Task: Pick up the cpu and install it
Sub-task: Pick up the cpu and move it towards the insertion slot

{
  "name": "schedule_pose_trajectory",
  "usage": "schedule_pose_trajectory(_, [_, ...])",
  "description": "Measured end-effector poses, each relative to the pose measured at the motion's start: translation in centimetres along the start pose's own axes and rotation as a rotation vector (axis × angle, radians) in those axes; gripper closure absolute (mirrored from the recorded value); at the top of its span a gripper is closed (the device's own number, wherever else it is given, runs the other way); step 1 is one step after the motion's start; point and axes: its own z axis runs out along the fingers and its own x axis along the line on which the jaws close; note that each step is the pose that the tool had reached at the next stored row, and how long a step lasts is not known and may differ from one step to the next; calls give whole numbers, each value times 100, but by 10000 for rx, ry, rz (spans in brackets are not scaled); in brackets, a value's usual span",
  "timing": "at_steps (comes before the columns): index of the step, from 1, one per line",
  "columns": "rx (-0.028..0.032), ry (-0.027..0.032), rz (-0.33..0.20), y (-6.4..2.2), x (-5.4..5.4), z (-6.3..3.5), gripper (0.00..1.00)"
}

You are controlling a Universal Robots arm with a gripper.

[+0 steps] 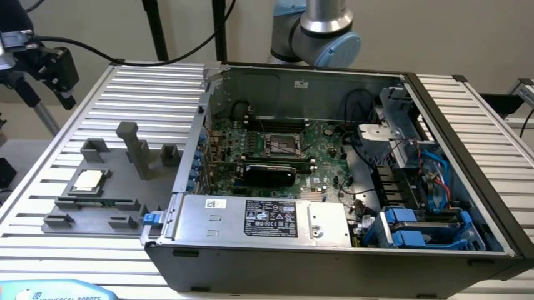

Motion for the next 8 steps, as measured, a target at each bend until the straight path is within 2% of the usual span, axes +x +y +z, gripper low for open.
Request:
schedule_pose_trajectory(5, [0, 2, -5, -25, -1, 90, 35])
schedule_pose_trajectory(8, [2, 29, -37, -49, -2, 158, 35])
